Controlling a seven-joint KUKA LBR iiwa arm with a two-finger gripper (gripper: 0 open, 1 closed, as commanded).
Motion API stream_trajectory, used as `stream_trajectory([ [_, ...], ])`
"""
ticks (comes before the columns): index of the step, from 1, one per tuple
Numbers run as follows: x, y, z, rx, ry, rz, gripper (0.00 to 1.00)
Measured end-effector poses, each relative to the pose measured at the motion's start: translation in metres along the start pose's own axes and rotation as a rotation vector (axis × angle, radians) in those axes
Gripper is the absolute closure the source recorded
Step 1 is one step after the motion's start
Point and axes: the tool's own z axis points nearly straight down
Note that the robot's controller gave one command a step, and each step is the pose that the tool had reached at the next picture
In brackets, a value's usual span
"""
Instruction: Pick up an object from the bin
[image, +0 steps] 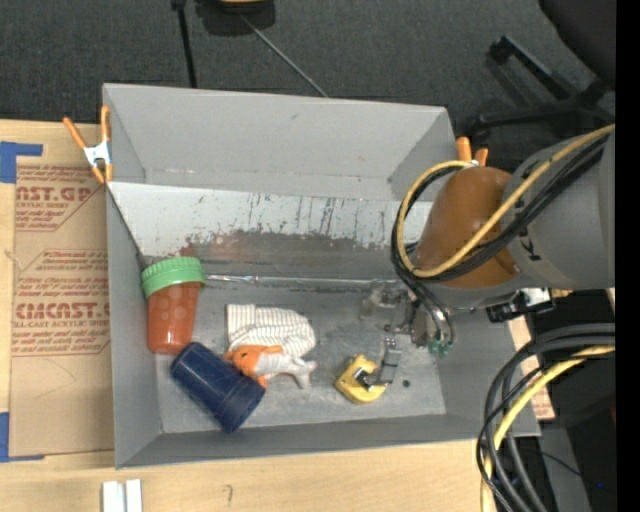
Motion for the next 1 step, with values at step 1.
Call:
stream_trajectory([
  [1, 0.0193, 0.0051, -0.0061, 0.001, -0.002, -0.302, 0.0],
])
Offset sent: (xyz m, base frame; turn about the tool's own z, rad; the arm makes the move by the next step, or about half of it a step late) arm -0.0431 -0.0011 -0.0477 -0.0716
